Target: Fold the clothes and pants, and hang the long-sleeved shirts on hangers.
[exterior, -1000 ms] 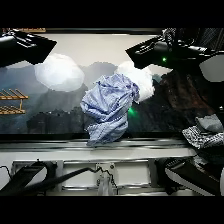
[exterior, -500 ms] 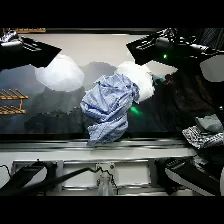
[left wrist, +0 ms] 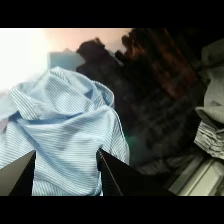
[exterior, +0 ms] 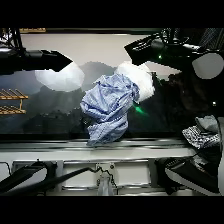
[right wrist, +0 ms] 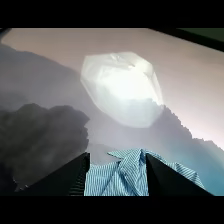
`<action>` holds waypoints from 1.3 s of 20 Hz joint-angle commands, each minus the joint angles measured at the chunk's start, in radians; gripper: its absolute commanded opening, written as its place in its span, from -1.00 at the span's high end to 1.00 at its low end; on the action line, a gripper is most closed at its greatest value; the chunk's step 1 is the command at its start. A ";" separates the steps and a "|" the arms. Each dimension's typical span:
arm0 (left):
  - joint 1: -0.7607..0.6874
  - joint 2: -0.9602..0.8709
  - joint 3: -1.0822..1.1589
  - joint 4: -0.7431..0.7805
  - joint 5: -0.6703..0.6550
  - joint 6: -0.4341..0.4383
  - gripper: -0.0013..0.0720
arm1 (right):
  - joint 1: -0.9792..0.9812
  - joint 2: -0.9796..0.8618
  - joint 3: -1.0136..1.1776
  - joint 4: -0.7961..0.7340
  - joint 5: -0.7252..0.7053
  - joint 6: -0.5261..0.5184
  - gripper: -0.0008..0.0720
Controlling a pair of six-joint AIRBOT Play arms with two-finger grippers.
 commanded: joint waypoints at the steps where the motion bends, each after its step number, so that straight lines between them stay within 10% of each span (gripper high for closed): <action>1: -0.010 -0.020 0.000 0.001 -0.003 -0.005 -0.19 | 0.001 -0.019 -0.001 -0.001 0.007 0.002 -0.19; 14: -0.010 -0.033 0.000 0.001 0.017 -0.040 -0.20 | 0.001 -0.025 -0.001 -0.028 0.034 0.002 -0.19; 17: -0.010 -0.091 0.000 0.010 0.157 -0.212 -0.20 | 0.000 -0.025 -0.012 -0.197 0.122 0.150 -0.19; 26: -0.143 -0.475 0.034 0.006 0.260 -0.214 -0.28 | -0.071 -0.025 -0.272 -0.358 0.083 0.430 -0.19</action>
